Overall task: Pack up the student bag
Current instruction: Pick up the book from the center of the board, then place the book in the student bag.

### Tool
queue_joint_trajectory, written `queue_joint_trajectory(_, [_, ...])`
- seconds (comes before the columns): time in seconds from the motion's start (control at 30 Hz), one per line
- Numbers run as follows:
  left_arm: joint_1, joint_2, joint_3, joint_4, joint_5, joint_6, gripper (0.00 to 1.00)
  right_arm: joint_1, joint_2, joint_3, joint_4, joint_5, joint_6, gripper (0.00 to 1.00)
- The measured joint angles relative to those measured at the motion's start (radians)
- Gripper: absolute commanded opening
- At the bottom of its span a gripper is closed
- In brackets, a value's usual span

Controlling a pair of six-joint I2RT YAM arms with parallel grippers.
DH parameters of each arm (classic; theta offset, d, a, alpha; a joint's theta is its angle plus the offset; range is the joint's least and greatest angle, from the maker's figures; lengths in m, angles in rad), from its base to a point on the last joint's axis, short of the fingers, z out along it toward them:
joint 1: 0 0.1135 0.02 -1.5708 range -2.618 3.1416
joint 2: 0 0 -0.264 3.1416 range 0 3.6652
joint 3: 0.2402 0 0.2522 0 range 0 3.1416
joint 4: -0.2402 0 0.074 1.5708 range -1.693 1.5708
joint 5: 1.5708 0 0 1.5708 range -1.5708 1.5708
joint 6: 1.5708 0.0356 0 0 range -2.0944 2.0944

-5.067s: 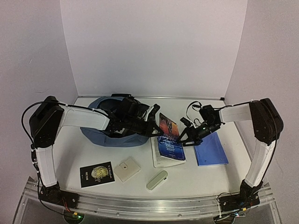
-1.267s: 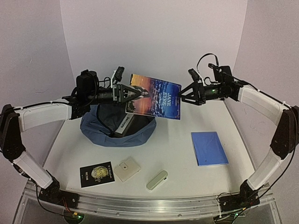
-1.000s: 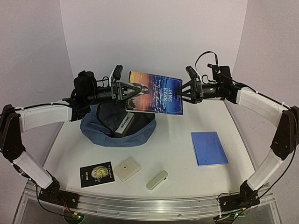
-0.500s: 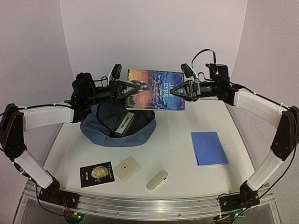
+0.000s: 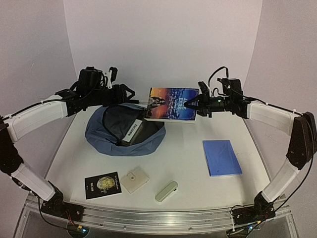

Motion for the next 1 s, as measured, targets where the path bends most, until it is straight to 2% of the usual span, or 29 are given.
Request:
queue_joint_trajectory(0.1, [-0.001, 0.064, 0.064, -0.127, -0.054, 0.068, 0.5, -0.028, 0.009, -0.035, -0.001, 0.067, 0.011, 0.0])
queue_joint_trajectory(0.37, [-0.035, 0.331, 0.16, -0.337, -0.181, 0.177, 0.49, -0.029, 0.045, -0.102, -0.024, 0.142, 0.04, 0.0])
queue_joint_trajectory(0.8, [-0.061, 0.614, 0.362, -0.496, -0.46, 0.25, 0.45, -0.025, 0.048, -0.103, -0.015, 0.144, 0.052, 0.0])
queue_joint_trajectory(1.0, [-0.067, 0.663, 0.402, -0.539, -0.537, 0.26, 0.5, -0.025, 0.054, -0.103, -0.011, 0.143, 0.053, 0.0])
